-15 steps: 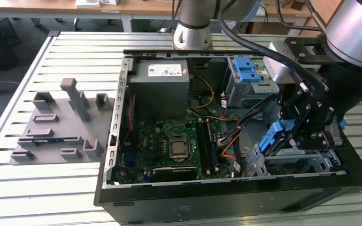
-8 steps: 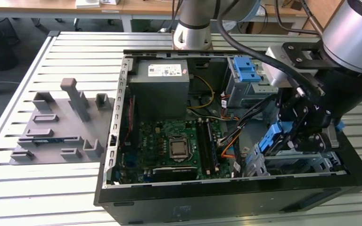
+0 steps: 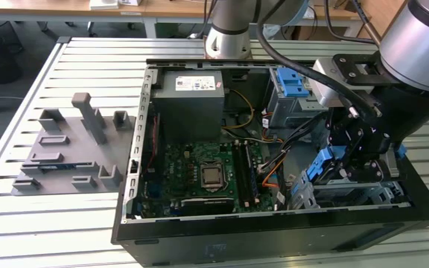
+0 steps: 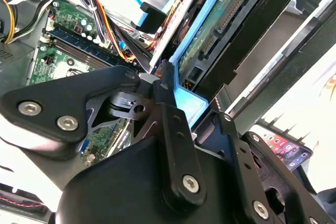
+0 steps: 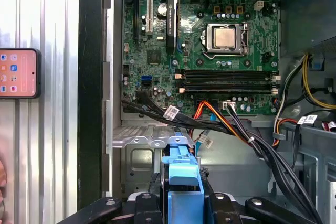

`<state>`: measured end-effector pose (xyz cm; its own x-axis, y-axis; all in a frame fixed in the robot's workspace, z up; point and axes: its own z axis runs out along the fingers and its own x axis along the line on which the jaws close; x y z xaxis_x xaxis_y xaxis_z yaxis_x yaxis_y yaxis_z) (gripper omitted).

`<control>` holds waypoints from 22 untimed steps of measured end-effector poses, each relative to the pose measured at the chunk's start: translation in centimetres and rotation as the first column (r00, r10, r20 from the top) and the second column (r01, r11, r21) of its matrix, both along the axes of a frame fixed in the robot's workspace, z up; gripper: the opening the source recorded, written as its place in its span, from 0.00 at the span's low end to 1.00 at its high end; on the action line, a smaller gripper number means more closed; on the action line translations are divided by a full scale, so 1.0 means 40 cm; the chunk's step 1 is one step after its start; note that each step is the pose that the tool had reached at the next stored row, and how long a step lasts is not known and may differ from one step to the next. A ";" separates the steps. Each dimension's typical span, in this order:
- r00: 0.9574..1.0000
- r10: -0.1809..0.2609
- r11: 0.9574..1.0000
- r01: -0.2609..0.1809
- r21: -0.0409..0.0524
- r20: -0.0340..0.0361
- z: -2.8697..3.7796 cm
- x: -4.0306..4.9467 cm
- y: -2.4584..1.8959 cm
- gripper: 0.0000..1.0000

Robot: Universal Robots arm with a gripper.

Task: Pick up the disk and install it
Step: 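Insert the disk into the insertion slot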

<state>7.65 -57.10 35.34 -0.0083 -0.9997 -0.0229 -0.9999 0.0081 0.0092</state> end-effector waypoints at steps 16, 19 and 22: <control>1.000 0.000 1.000 0.000 0.000 0.000 -0.011 0.000 0.000 0.36; 1.000 0.000 1.000 0.000 0.000 0.000 -0.011 0.000 0.000 0.36; 1.000 0.000 1.000 0.000 0.000 0.000 -0.024 0.000 0.000 0.11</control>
